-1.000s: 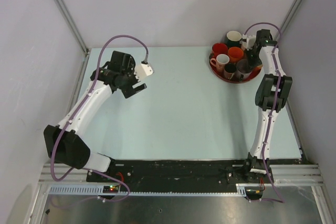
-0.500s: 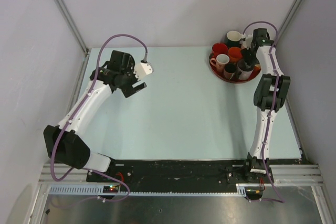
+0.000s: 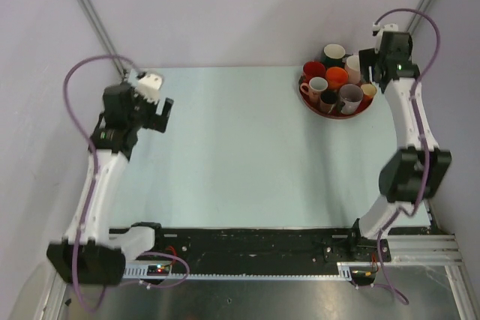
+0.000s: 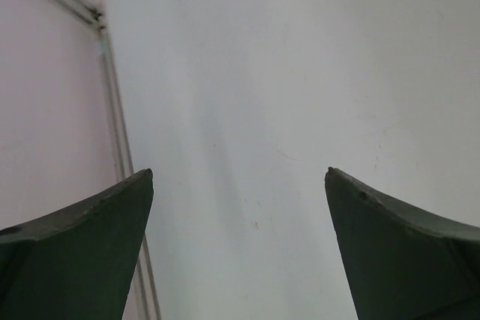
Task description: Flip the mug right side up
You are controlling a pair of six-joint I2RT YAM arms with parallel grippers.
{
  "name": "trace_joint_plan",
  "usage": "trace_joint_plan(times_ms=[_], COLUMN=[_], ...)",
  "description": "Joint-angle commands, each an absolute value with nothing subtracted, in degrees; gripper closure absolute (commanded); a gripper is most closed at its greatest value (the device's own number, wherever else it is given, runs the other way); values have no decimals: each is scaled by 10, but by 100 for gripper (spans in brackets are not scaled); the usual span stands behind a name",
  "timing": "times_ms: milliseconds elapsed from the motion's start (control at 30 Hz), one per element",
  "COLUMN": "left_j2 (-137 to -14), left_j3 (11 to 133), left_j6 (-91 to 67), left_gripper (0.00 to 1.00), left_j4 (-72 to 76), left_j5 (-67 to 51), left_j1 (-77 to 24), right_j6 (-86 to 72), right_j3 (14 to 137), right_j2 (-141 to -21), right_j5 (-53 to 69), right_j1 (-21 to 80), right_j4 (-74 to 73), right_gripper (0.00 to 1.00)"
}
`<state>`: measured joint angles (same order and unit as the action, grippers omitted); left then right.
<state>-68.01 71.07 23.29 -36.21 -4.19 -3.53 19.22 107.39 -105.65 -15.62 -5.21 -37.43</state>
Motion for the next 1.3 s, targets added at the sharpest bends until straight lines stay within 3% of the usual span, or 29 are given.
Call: trace_joint_plan(times_ms=[0,100,300,467,700,900,1100,1267], left_j2=[-534,-479,-413,-377,-337,-316,-310,-293], left_j3=[530,426,293,176,80,55,42,28], left_j6=[130,76,2,-30,-10,-4,-35,-86], left_gripper=[0,0,0,0,0,0,0,0], left_j4=[-115,12,101,170,217,229,237,234], left_j5=[-49,-14,9,77,80,74,55,24], left_j1=[11,25,28,36,37,37,43,46], right_j6=[90,56,-29,-95,-111,-27,-78,-91], right_j3=[861,704,422,331,291,187,64,14], right_j2=[-871,-742,-579,-568,-592,-419,-153,-88], right_j5=[-177,-196,-280,-442,-501,-416,-352,-346], right_j1=[6,71,215,307,385,366,246,221], right_j4=[-218,-133,35,46,-24,61,72,75], right_gripper=[8,8,9,10,4,1,1,1])
